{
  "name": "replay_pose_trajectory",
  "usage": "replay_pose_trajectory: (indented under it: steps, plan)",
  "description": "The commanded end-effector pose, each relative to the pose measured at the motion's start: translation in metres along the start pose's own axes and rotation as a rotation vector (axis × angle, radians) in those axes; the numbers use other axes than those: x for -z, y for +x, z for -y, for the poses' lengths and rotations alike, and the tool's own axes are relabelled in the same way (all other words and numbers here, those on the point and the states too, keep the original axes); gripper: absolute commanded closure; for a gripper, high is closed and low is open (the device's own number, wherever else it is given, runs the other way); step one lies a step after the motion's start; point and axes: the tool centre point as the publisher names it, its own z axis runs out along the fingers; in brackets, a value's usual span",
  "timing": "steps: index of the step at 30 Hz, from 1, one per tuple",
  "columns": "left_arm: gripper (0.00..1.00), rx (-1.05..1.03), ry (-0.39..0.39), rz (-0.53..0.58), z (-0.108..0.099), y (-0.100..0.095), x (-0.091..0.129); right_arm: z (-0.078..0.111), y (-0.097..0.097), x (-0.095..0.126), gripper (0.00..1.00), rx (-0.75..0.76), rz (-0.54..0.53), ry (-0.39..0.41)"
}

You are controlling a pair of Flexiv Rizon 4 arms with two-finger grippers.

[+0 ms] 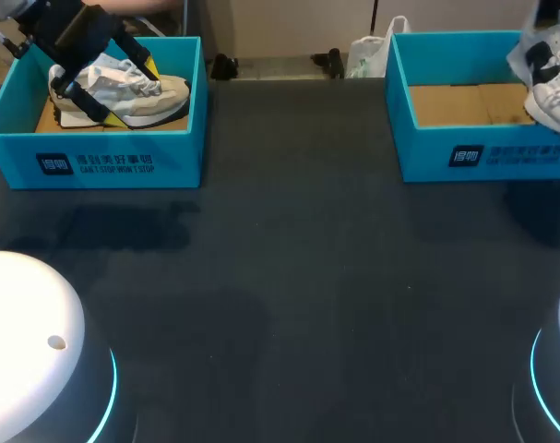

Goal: Take the shoe out of the shoebox, open the shoe tongue, remove and reinsert the insole, then place the shoe into the shoebox

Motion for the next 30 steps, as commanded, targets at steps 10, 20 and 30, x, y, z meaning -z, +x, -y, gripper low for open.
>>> replay_pose_trajectory:
  steps: [10, 20, 30]
  plan:
    - [0.00, 0.000, -0.001, -0.004, 0.000, -0.001, 0.000, 0.004, 0.000, -0.004, 1.00, -0.002, 0.018, -0.018]
    - [0.00, 0.000, -0.001, -0.004, 0.000, -0.001, 0.000, 0.004, 0.000, -0.004, 1.00, -0.002, 0.018, -0.018]
    - [0.00, 0.000, -0.001, -0.004, 0.000, -0.001, 0.000, 0.048, -0.001, -0.014, 1.00, -0.013, 0.049, 0.011]
